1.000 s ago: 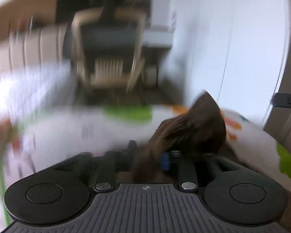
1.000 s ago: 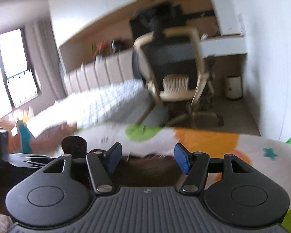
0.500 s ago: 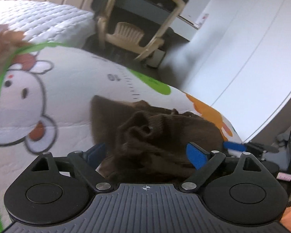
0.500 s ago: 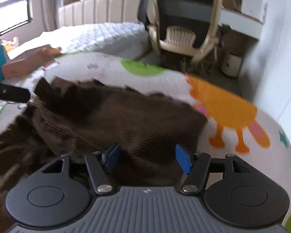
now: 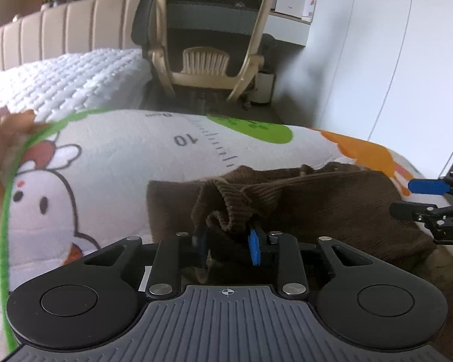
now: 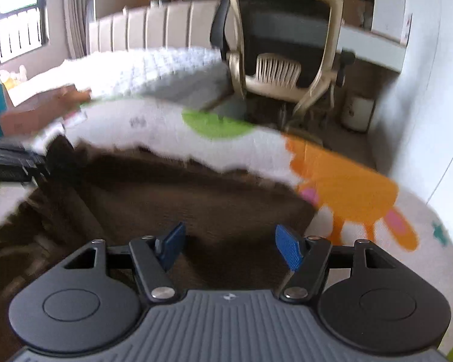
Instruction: Fold clothes
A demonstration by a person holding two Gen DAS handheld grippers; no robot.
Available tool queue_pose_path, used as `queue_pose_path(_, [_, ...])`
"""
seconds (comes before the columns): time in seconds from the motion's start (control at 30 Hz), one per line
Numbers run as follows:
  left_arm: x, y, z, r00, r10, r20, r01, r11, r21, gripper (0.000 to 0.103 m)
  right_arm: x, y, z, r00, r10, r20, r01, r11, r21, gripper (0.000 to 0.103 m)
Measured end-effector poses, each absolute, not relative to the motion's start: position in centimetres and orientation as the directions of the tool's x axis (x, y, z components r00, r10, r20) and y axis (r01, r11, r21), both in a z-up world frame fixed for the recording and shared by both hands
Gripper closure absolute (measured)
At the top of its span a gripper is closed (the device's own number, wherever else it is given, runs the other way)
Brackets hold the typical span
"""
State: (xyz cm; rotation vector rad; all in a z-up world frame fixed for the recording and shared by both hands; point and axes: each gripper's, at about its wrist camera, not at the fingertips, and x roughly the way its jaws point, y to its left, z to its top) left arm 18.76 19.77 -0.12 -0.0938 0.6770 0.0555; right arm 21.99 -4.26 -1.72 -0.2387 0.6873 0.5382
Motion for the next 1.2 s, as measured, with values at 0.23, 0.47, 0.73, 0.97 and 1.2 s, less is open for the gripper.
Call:
queue_pose_path(0.23, [17.5, 23.0, 0.3, 0.769, 0.144, -0.622, -0.237, 0.969, -0.068, 0.058, 22.8, -5.9, -2.5, 0.633, 0.394, -0.666, -0.508, 0.861, 0.027, 0.035])
queue_pose_path(0.47, [16.5, 21.2, 3.4, 0.827, -0.201, -0.524, 0.007, 0.937, -0.348, 0.032, 20.9, -5.2, -0.5, 0.633, 0.444, -0.634, -0.566, 0.824, 0.012, 0.037])
queue_pose_path(0.73, [19.3, 20.0, -2.2, 0.709, -0.215, -0.672, -0.045, 0.937, -0.347, 0.032, 21.3, -5.4, -2.6, 0.556, 0.451, -0.699, -0.575, 0.815, 0.068, 0.038])
queue_pose_path(0.97, [19.1, 21.9, -1.7, 0.726, -0.119, -0.677, -0.156, 0.931, -0.331, 0.013, 22.6, -6.2, -0.7, 0.608, 0.462, -0.646, -0.539, 0.837, 0.092, 0.038])
queue_pose_path(1.2, [18.7, 25.4, -0.7, 0.742, -0.112, -0.661, -0.186, 0.913, -0.364, 0.014, 25.9, -5.0, -3.2, 0.609, 0.383, -0.694, -0.468, 0.880, 0.075, 0.037])
